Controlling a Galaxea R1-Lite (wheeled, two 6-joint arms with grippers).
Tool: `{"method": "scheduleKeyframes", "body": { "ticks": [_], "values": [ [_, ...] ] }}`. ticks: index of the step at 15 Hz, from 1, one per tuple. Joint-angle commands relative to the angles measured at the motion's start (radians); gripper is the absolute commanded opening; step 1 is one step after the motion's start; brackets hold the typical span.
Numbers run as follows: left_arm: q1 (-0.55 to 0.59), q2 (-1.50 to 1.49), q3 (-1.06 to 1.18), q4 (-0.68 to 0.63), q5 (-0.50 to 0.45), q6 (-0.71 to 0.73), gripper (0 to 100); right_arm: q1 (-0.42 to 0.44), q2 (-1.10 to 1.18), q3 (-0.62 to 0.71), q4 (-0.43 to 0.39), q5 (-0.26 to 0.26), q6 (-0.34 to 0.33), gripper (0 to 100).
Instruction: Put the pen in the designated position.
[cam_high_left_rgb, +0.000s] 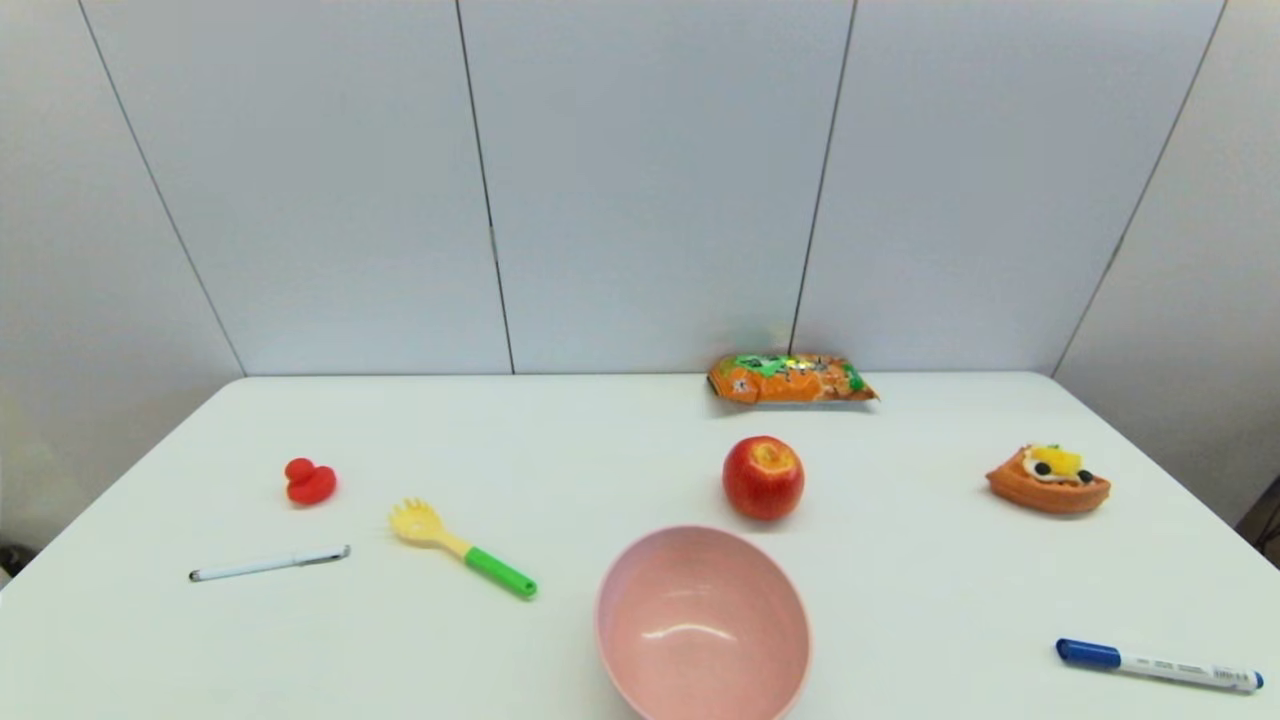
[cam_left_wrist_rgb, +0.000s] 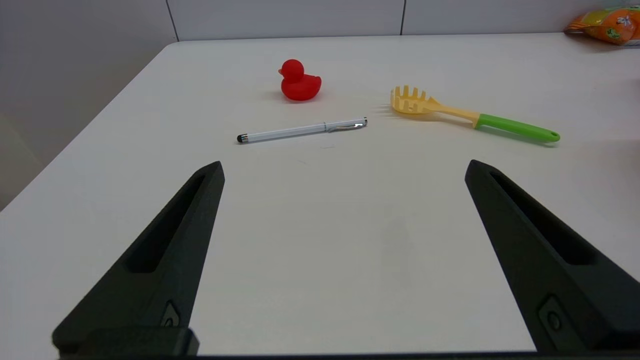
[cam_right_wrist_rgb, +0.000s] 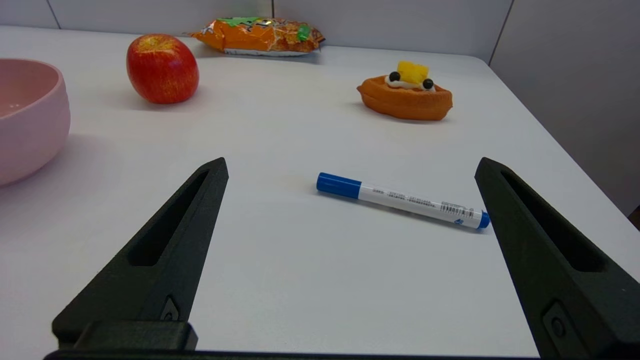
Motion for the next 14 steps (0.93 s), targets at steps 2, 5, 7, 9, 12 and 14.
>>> {"method": "scheduleKeyframes", "body": {
  "ticks": [2,5,7,9,12,14],
  "values": [
    [0.000,0.000,0.000,0.000,0.000,0.000,100,0.000,0.001,0.000,0.000,0.001,0.000,100],
    [0.000,0.000,0.000,0.000,0.000,0.000,100,0.000,0.001,0.000,0.000,0.001,0.000,100],
    [0.000,0.000,0.000,0.000,0.000,0.000,100,0.000,0.001,0.000,0.000,0.001,0.000,100],
    [0.000,0.000,0.000,0.000,0.000,0.000,100,0.000,0.001,0.000,0.000,0.001,0.000,100],
    [0.000,0.000,0.000,0.000,0.000,0.000,100,0.000,0.001,0.000,0.000,0.001,0.000,100],
    [0.000,0.000,0.000,0.000,0.000,0.000,100,0.000,0.001,0.000,0.000,0.001,0.000,100]
  ]
}}
